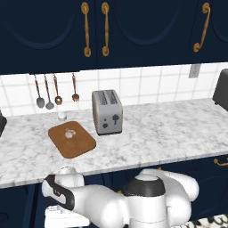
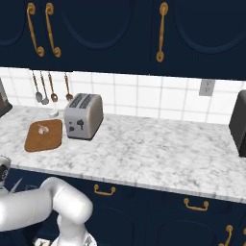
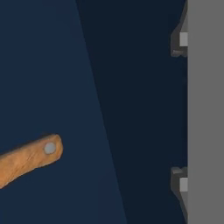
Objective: Place the appropriate cutting tool for cutting the garlic skin on the cutting board.
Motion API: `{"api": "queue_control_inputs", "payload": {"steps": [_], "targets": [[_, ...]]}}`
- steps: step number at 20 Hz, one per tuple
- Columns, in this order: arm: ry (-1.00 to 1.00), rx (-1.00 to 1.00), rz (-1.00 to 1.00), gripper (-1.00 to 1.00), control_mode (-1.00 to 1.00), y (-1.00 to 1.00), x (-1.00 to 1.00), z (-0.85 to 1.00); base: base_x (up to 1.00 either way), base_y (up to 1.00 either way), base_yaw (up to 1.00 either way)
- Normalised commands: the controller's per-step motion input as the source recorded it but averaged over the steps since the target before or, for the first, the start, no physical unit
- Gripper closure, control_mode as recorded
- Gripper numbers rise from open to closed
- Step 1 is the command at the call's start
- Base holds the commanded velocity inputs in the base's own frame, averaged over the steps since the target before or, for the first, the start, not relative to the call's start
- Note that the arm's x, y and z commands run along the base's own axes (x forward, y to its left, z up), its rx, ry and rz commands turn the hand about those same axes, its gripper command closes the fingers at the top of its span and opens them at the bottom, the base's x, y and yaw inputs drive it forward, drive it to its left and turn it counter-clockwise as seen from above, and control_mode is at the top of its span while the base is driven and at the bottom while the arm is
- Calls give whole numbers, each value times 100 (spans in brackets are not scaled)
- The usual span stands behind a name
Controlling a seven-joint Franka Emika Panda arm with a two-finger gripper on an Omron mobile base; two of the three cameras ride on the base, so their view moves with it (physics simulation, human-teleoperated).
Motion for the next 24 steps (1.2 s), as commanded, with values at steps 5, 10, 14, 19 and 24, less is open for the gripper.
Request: {"api": "queue_control_inputs", "payload": {"steps": [5, 10, 14, 19, 24], "targets": [[-10, -7, 2, -100, -100, 47, 50, -2, 0, 0, 0], [-16, -2, 3, -100, -100, 6, 26, -40, 0, 0, 0], [-15, 0, 12, -100, -100, -14, 0, -28, 0, 0, 0], [-12, 2, 20, -100, -100, -17, 10, -19, 0, 0, 0], [-2, 6, 18, -100, -100, -4, 24, -25, 0, 0, 0]]}}
